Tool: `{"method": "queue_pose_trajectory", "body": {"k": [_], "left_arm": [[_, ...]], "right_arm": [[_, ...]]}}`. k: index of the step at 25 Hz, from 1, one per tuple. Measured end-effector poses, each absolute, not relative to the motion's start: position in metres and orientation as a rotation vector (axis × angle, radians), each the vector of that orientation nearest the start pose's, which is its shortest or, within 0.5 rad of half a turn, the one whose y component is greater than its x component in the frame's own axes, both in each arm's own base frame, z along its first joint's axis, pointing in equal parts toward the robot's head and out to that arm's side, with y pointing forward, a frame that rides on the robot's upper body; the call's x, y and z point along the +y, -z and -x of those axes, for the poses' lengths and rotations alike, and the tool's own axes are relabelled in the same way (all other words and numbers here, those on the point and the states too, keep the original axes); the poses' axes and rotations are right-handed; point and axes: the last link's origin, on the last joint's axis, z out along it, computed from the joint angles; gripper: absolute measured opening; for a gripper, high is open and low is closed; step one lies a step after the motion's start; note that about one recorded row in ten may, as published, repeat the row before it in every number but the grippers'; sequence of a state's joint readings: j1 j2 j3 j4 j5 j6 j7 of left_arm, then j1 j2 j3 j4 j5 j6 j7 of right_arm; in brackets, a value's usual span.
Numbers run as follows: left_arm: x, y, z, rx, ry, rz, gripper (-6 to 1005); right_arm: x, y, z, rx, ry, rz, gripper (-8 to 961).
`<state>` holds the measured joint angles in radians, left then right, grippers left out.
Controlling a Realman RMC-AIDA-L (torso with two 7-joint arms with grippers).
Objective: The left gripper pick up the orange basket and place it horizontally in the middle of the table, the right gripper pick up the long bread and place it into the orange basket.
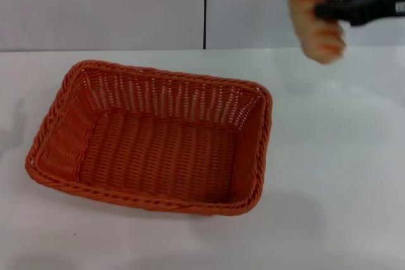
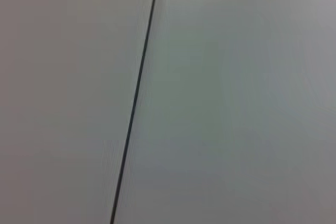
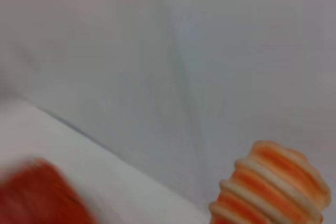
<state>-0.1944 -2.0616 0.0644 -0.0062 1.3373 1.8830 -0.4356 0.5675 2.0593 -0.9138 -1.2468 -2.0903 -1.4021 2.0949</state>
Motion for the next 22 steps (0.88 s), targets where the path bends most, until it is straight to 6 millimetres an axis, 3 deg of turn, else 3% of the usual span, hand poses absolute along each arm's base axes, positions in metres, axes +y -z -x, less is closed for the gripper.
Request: {"method": "queue_pose_trajectory", "body": {"k": [7, 12, 15, 22], "left_arm": [[0.209, -0.060, 0.348, -0.324, 1.090, 1.322, 539], [0.214, -0.059, 0.345, -0.322, 1.104, 1.331, 540], [0.216, -0.058, 0.344, -0.320, 1.109, 1.332, 540], [0.218, -0.058, 0.343, -0.319, 1.112, 1.332, 539]], "right_arm": [[0.357, -0.072, -0.142, 0.319, -1.006, 2.725, 150], [0.357, -0.038, -0.127, 0.272, -1.051, 2.868, 147], [0.360, -0.031, -0.125, 0.286, -1.043, 2.892, 148], [0.362, -0.028, -0.124, 0.292, -1.039, 2.896, 367]]}}
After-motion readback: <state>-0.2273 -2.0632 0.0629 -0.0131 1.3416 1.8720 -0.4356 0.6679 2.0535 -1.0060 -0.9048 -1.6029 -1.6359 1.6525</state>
